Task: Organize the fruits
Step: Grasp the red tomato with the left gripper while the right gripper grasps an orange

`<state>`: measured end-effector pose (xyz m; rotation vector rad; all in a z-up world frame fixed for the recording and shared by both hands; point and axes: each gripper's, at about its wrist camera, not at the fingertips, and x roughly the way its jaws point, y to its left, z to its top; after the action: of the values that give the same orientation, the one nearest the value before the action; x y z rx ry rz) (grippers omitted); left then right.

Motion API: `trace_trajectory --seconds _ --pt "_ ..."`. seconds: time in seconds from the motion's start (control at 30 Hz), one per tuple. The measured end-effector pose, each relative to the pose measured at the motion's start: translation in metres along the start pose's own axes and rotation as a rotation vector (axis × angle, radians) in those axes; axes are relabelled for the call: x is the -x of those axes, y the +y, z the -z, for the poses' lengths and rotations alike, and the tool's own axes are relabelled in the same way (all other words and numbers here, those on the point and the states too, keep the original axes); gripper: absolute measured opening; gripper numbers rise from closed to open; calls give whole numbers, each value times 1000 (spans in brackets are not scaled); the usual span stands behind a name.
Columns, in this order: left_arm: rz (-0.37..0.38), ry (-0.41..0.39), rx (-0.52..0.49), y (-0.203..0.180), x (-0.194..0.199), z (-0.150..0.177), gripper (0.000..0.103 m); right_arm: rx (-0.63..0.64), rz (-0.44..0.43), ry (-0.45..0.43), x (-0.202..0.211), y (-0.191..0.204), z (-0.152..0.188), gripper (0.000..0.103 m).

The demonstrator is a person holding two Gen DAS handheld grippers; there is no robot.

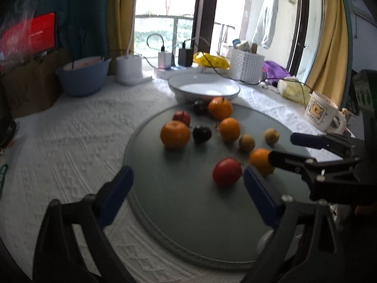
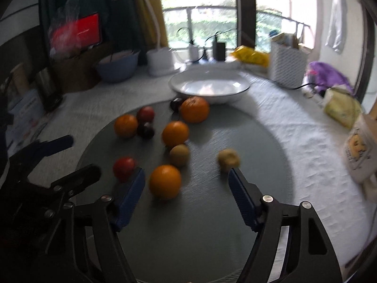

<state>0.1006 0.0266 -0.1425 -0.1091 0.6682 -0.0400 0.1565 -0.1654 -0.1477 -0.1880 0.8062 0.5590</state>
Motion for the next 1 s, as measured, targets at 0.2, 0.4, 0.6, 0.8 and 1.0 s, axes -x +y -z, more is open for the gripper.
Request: trace_trajectory --seconds 0.2,0.4,0.6,0.8,1.0 --pt "14 27 -3 -1 -7 -1 90 31 -46 52 -16 9 4 63" --pt "36 53 -38 -13 -11 -3 75 33 -74 83 -26 6 8 35" --pt "40 103 -91 -30 -23 -7 73 13 -89 59 -20 -4 8 35" --pt "37 181 -134 -44 -39 -6 53 -21 -98 26 -13 -19 8 35" --pt "20 198 -163 -54 -45 -12 35 -49 -103 -3 -8 -34 6 35"
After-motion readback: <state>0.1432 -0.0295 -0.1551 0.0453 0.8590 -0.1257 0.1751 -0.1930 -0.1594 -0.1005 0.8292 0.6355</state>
